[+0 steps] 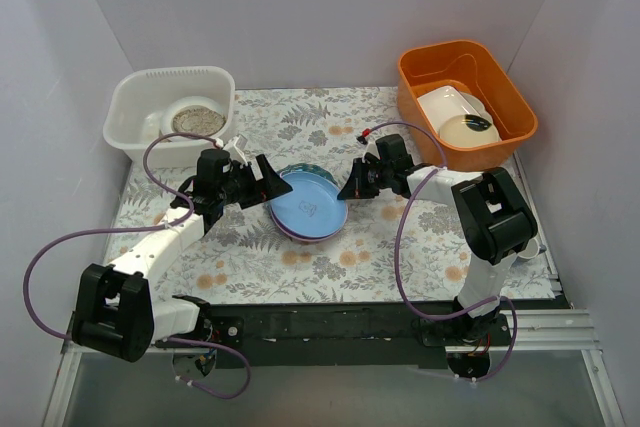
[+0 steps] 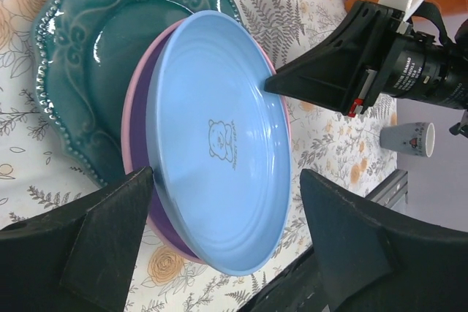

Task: Place the plates into the plastic bin on the countertop
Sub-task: Pick up the plate at the center of the board.

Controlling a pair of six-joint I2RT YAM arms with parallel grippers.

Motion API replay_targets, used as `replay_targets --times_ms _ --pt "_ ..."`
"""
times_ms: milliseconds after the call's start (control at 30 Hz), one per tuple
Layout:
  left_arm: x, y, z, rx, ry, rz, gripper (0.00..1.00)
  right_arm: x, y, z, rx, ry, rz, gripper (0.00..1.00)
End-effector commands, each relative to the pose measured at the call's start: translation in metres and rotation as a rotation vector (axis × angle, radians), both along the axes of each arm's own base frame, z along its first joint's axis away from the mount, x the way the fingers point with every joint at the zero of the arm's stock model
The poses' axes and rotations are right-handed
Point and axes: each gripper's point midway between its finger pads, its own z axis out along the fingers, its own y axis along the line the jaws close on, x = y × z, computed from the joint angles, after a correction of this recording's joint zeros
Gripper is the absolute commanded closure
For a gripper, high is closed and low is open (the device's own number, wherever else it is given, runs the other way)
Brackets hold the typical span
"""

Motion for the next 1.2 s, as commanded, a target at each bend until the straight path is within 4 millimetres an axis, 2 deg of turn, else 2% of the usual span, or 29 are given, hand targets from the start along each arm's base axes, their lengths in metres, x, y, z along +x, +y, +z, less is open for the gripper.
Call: replay_targets --times_ms 0,200,600,667,767,800,900,933,1167 --pt "-0.002 -0.004 0.008 -0.038 -0.022 -0.033 0.20 0.008 0.007 0.014 0.018 -0.043 0.017 0.99" --pt "-0.005 -0.007 -0.003 -0.045 0.017 -0.045 0.22 0.006 0.006 0.012 0.018 -0.037 0.014 0.99" --pt "-0.018 -0.021 -0.032 -0.103 0.114 -0.124 0.34 0.003 0.006 0.017 0.036 -0.047 0.009 0.99" --pt "-0.017 -0.027 -0.030 -0.119 0.100 -0.141 0.37 0.003 0.006 0.018 0.038 -0.050 0.008 0.99" --pt "-0.017 -0.028 -0.029 -0.118 0.089 -0.140 0.51 0.003 0.007 0.018 0.042 -0.048 0.012 0.99" --pt "-0.017 -0.027 -0.026 -0.118 0.080 -0.135 0.67 0.003 0.007 0.017 0.043 -0.047 0.012 0.99" --pt "-0.015 -0.024 -0.025 -0.100 0.072 -0.118 0.95 0.001 0.008 0.016 0.052 -0.041 0.014 0.99" --pt "-0.015 -0.023 -0.028 -0.092 0.083 -0.114 1.00 0.002 0.008 0.016 0.053 -0.043 0.014 0.99" --pt "-0.013 -0.021 -0.029 -0.079 0.078 -0.099 1.00 0.002 0.008 0.019 0.054 -0.048 0.016 0.99"
